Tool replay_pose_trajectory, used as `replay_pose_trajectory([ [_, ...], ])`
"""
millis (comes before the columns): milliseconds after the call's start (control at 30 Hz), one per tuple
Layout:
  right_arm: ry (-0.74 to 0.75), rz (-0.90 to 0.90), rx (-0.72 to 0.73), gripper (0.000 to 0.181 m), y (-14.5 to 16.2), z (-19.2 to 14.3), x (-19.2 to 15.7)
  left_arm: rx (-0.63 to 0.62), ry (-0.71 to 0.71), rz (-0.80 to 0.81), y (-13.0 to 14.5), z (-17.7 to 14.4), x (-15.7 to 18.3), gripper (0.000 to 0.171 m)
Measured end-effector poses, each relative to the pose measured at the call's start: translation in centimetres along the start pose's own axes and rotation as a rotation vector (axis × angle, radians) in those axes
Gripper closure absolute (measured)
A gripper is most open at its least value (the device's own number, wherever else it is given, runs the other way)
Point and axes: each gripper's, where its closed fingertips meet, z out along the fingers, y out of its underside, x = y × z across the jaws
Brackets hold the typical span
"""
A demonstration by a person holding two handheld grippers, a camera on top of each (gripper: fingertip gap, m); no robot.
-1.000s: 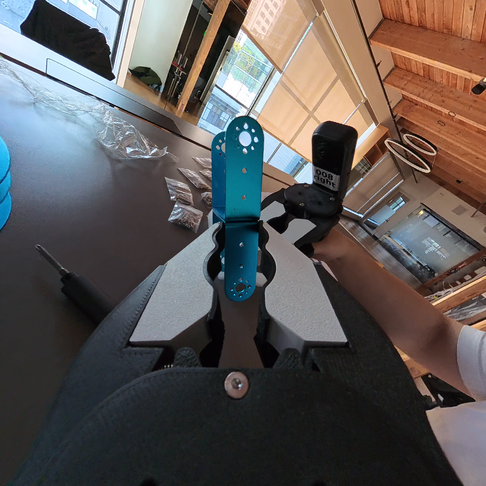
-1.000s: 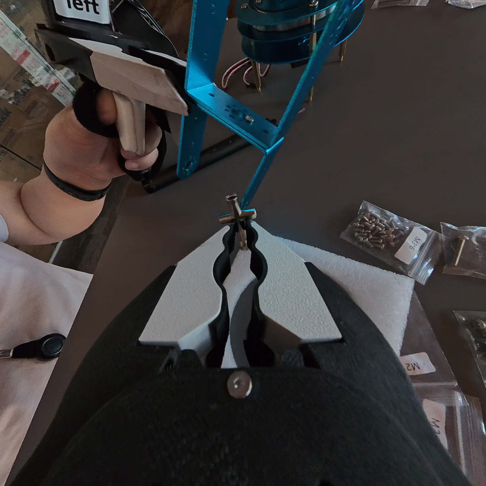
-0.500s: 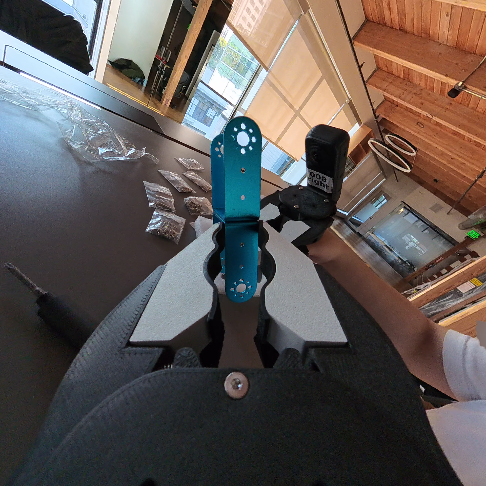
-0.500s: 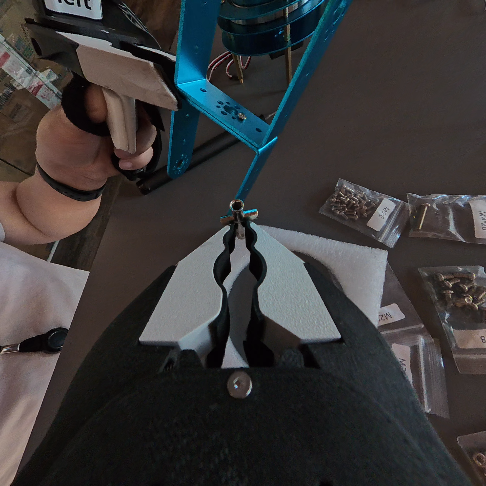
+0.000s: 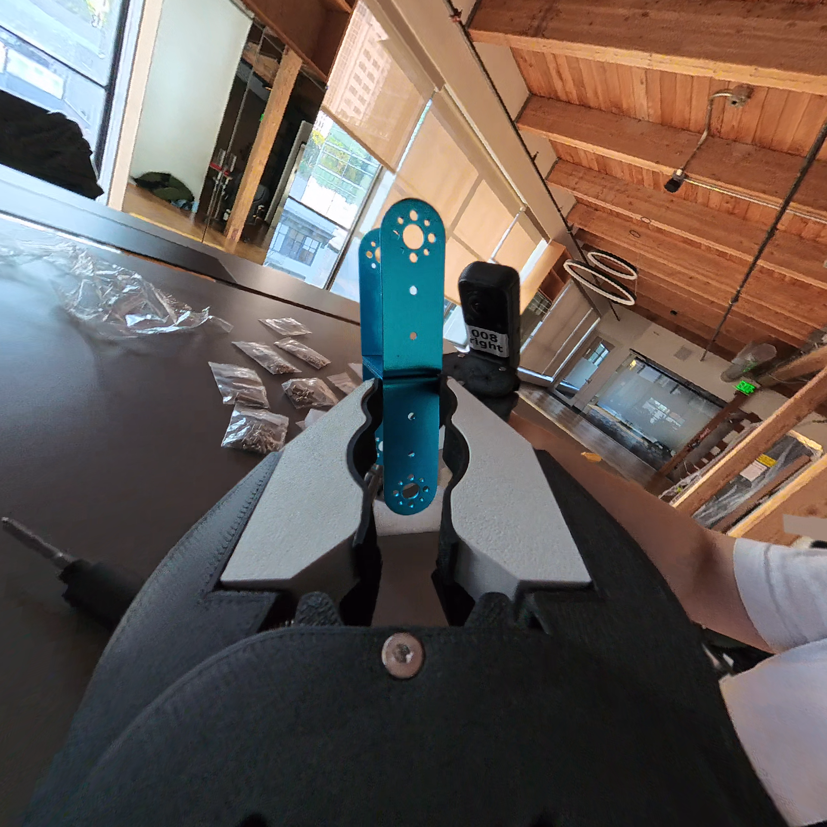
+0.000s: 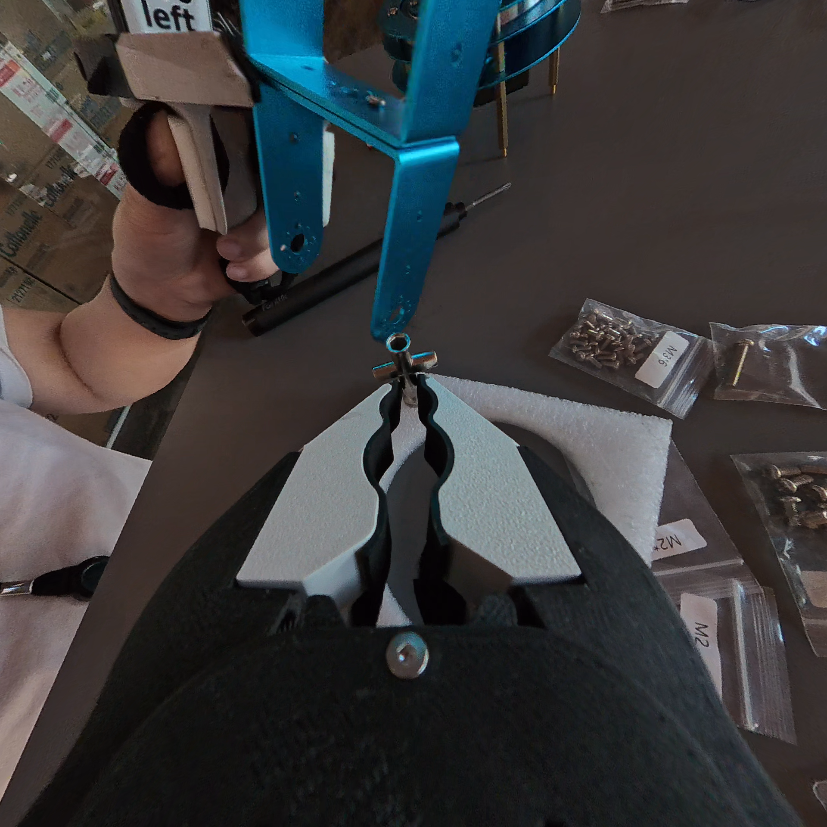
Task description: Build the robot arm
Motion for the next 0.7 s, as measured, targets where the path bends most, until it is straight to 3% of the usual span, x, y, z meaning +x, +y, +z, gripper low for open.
replay_pose_trajectory([
  [167, -0.006, -0.005, 0.005, 0.174, 0.1, 0.0, 0.0, 0.007, 0.098, 0.070, -0.8, 0.7, 1.0, 0.148],
  [300, -0.006, -0.010, 0.005, 0.174, 0.1, 0.0, 0.0, -0.052, 0.155, 0.056, 0.0, 1.9, 1.1, 0.148],
  [700, 0.010, -0.029, -0.019, 0.175, 0.7, 0.3, 0.1, -0.120, 0.169, 0.086, 1.1, 2.7, 0.2, 0.148],
])
